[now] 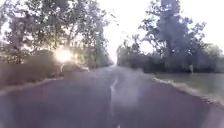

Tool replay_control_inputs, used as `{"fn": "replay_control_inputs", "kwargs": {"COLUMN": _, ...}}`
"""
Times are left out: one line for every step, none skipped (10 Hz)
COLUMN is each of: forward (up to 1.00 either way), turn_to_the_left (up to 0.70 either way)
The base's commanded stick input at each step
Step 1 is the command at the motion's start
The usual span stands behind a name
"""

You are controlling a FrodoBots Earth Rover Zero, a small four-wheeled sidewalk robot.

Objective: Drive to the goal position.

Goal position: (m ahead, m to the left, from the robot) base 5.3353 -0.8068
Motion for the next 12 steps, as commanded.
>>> {"fn": "replay_control_inputs", "kwargs": {"forward": 1.0, "turn_to_the_left": 0.0}}
{"fn": "replay_control_inputs", "kwargs": {"forward": 1.0, "turn_to_the_left": 0.0}}
{"fn": "replay_control_inputs", "kwargs": {"forward": 1.0, "turn_to_the_left": 0.0}}
{"fn": "replay_control_inputs", "kwargs": {"forward": 1.0, "turn_to_the_left": 0.0}}
{"fn": "replay_control_inputs", "kwargs": {"forward": 1.0, "turn_to_the_left": 0.0}}
{"fn": "replay_control_inputs", "kwargs": {"forward": 1.0, "turn_to_the_left": 0.0}}
{"fn": "replay_control_inputs", "kwargs": {"forward": 1.0, "turn_to_the_left": 0.0}}
{"fn": "replay_control_inputs", "kwargs": {"forward": 1.0, "turn_to_the_left": 0.0}}
{"fn": "replay_control_inputs", "kwargs": {"forward": 1.0, "turn_to_the_left": 0.0}}
{"fn": "replay_control_inputs", "kwargs": {"forward": 1.0, "turn_to_the_left": 0.0}}
{"fn": "replay_control_inputs", "kwargs": {"forward": 1.0, "turn_to_the_left": 0.0}}
{"fn": "replay_control_inputs", "kwargs": {"forward": 1.0, "turn_to_the_left": 0.0}}
